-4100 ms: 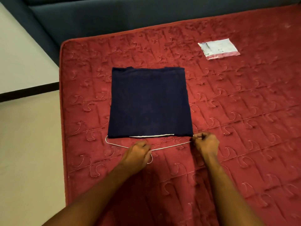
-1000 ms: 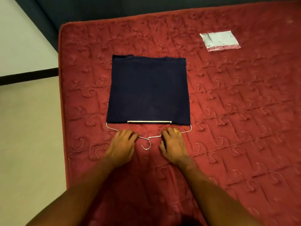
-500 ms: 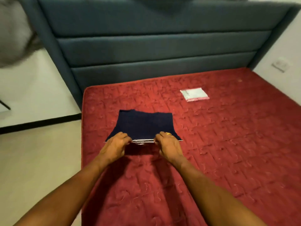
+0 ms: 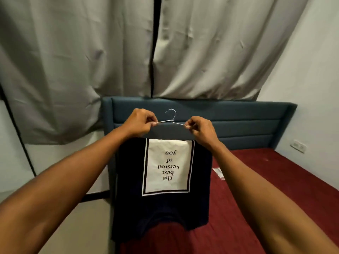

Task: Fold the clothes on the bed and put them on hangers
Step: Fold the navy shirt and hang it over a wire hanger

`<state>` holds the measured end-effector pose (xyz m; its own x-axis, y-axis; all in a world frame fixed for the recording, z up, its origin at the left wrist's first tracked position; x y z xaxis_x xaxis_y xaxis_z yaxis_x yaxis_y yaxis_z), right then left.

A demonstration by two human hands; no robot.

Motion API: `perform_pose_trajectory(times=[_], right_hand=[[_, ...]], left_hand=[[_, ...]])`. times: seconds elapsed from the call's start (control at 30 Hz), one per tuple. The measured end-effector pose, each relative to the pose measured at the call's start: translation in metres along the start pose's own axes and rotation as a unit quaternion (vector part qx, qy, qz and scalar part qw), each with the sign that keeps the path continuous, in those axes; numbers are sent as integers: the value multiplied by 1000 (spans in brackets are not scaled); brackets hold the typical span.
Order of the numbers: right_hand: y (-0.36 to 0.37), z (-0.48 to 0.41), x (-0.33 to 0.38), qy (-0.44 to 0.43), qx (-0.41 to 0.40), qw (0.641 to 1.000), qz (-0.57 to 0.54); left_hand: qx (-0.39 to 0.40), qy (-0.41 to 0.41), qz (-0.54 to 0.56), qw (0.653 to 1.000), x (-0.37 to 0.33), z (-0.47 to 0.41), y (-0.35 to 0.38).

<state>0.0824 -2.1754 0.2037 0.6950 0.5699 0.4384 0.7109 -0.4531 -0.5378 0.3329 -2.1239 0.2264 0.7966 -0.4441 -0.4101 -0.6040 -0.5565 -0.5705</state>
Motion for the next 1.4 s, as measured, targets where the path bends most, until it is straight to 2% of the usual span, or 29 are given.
perform_pose_trajectory(times=[0.17,0.33,0.47,0.7,0.83,0.97,1.1,1.2,1.3,1.4], right_hand=[[18,-67,94,3,-8,998,-61],[37,-134,189,-7,24,996,-90],[75,-174,247,-29,51,991,-117],[137,-233,362,-99,10,977,-187],[192,-258,407,-126,66,972,-187],[272,-295,465,-108,162,916,-352],[341,-324,546,-88,223,815,-528],[383,-331,624,-115,267,752,-591],[409,-339,704,-120,265,720,-630],[420,-338,773,-119,266,681,-672]], left_hand=[[10,-19,11,1000,27,-49,-110],[-2,-45,16,999,68,-89,-209],[-63,-40,-25,997,103,-104,-274],[-185,-97,-58,976,165,-121,-387],[-230,-113,-109,961,203,-131,-456],[-260,-131,-170,941,260,-138,-544],[-259,-174,-193,930,319,-139,-636],[-271,-199,-220,916,339,-120,-704],[-315,-223,-241,890,342,-100,-769],[-323,-233,-293,869,342,-82,-829]])
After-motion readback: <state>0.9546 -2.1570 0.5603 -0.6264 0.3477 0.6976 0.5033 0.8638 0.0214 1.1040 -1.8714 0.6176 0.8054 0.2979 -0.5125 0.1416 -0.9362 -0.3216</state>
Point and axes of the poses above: each hand's wrist, its own z-axis away from the middle knuckle, its own y-axis out of the palm, x = y × z, the point moved 7 cm from there along -z, towards the middle knuckle, and after that the axes turned 14 degrees about -x, right-handed, at the moved point
